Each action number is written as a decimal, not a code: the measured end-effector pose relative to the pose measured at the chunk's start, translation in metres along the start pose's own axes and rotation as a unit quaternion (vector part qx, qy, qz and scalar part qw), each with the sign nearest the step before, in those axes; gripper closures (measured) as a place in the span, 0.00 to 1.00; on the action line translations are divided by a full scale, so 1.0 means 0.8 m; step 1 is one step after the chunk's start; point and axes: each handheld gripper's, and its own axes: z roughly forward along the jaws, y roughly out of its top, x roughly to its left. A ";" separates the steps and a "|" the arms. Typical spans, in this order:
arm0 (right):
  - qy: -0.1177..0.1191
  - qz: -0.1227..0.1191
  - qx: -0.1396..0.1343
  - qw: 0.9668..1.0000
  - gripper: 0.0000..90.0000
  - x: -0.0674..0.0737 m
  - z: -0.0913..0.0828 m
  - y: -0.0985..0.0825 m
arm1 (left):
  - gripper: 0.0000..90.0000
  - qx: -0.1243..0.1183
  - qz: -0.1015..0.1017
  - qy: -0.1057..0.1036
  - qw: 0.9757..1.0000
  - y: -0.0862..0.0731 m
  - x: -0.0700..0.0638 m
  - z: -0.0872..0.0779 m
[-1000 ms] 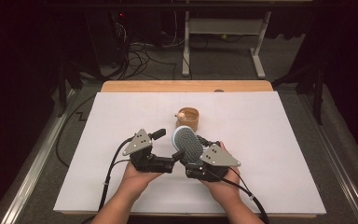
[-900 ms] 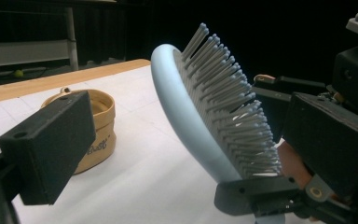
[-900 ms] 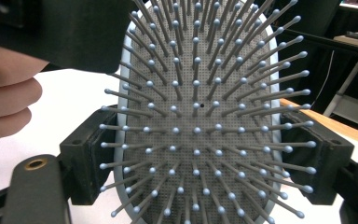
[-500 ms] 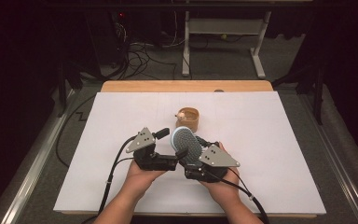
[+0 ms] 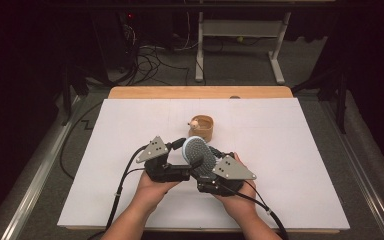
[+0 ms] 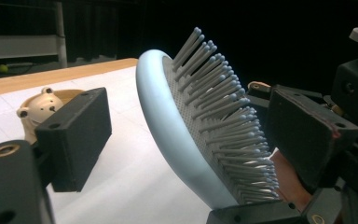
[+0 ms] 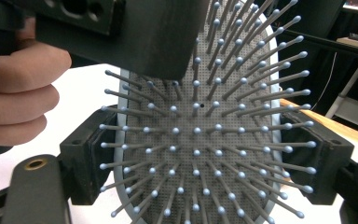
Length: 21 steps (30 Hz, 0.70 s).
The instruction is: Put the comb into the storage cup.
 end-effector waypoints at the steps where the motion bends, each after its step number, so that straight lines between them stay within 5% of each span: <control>1: 0.000 -0.002 0.001 1.000 0.23 0.000 0.000 0.000 | 0.18 0.001 -0.002 -0.004 1.000 0.000 0.000 0.001; 21: 0.001 -0.008 0.003 1.000 0.23 0.006 0.002 -0.001 | 0.36 0.001 -0.003 -0.018 1.000 -0.001 0.000 0.000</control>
